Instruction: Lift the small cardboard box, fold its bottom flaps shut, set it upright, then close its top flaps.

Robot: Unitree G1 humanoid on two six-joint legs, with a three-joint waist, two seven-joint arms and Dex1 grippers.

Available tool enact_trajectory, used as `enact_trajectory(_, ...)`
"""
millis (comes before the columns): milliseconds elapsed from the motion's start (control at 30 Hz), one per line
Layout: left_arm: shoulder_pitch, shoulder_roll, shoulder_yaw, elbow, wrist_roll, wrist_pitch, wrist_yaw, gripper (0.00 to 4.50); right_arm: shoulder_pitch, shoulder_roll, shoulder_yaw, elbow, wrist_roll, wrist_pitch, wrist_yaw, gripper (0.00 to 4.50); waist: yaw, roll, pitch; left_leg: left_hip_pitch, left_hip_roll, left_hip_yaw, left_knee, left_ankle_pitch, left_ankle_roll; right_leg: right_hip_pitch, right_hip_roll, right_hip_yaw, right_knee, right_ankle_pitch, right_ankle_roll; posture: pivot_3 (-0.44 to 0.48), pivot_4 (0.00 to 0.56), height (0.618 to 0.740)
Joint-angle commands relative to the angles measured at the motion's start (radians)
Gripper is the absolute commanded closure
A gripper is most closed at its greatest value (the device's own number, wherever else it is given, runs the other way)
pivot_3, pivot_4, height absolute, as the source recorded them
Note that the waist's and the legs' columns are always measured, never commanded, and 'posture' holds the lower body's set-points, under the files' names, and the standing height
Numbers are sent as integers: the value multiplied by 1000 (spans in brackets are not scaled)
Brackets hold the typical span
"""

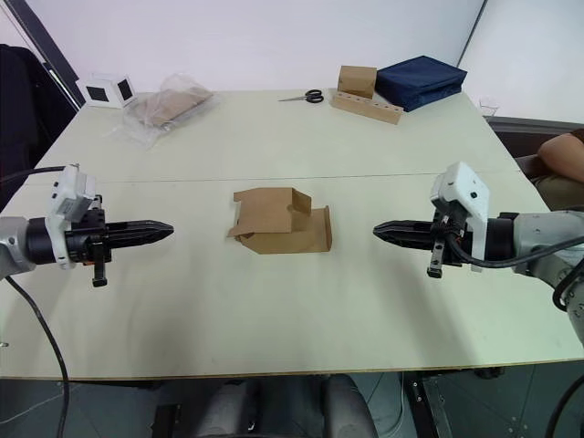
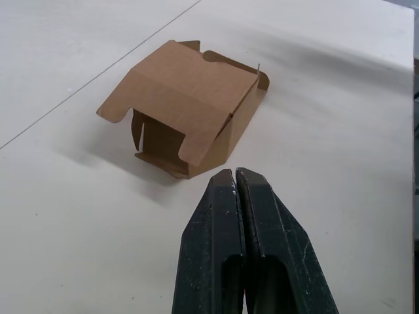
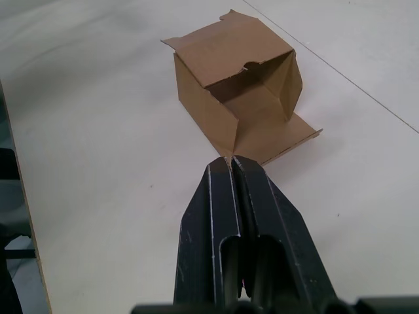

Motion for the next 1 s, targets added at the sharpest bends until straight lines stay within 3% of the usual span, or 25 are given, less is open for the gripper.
enact_trajectory(33,5,10,29,-20,-6,-18,-6,4460,-20,-10,-9,-9,6,-16,-1,4500,0,0,0,0,0,0,0,0,0,0,0,0,0,0,0,0,150,740)
enact_trajectory(567,11,6,16,-3,6,-41,-20,4460,-12,-5,-11,-18,7,-17,-14,4500,0,0,0,0,0,0,0,0,0,0,0,0,0,0,0,0,150,740)
enact_trajectory(1000,-69,-28,-9,44,-34,33,31,4460,-18,14,4,-25,4,-25,-45,4500,1,0,0,0,0,0,0,0,0,0,0,0,0,0,0,0,150,740)
